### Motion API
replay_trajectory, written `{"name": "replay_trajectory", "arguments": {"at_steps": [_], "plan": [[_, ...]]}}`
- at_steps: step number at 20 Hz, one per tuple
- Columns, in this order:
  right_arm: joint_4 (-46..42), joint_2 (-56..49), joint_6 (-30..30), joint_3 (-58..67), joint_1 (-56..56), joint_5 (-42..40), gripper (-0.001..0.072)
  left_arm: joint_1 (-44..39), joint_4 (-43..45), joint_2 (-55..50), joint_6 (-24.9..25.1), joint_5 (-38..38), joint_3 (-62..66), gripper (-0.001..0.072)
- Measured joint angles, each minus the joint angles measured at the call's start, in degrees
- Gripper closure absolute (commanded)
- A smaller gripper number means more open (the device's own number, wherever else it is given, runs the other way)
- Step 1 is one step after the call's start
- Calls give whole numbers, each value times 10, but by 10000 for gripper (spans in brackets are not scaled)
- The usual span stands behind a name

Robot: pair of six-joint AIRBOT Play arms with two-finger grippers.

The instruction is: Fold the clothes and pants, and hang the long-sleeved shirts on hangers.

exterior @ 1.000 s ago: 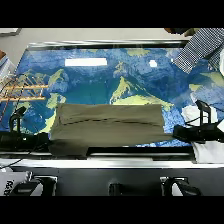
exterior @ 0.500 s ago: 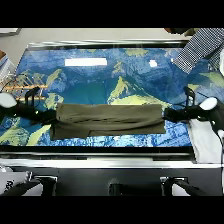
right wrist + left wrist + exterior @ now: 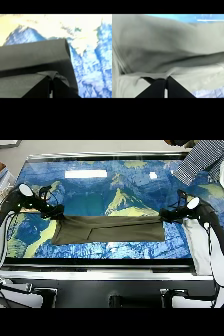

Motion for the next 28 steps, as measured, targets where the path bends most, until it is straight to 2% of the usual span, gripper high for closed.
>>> {"name": "replay_trajectory", "arguments": {"at_steps": [3,4,5,6,7,8,10,13,19,23,28], "plan": [[-7,-18,6,6,0,-11,674,0,0,-39,0,-3,29,689],[-7,-24,9,7,0,-13,631,0,0,-49,0,-3,35,667],[-4,-32,10,7,0,-15,525,0,0,-57,0,-5,38,571],[-1,-37,10,8,0,-17,389,0,0,-63,-1,-5,41,471],[4,-41,15,10,0,-15,289,0,-1,-67,-3,-5,43,327],[8,-43,21,16,-3,-6,182,0,-1,-69,-5,-7,47,227],[12,-45,27,38,-18,27,112,2,-3,-68,-8,-14,59,227],[41,-48,9,73,-75,93,91,4,-3,-59,-9,-28,84,227],[156,-96,-92,91,-168,207,93,4,-4,-31,-9,-38,102,227],[204,-137,-133,94,-165,226,93,4,-4,-24,-10,-40,104,228],[210,-170,-146,94,-133,238,99,4,-4,-22,-15,-39,104,228]]}}
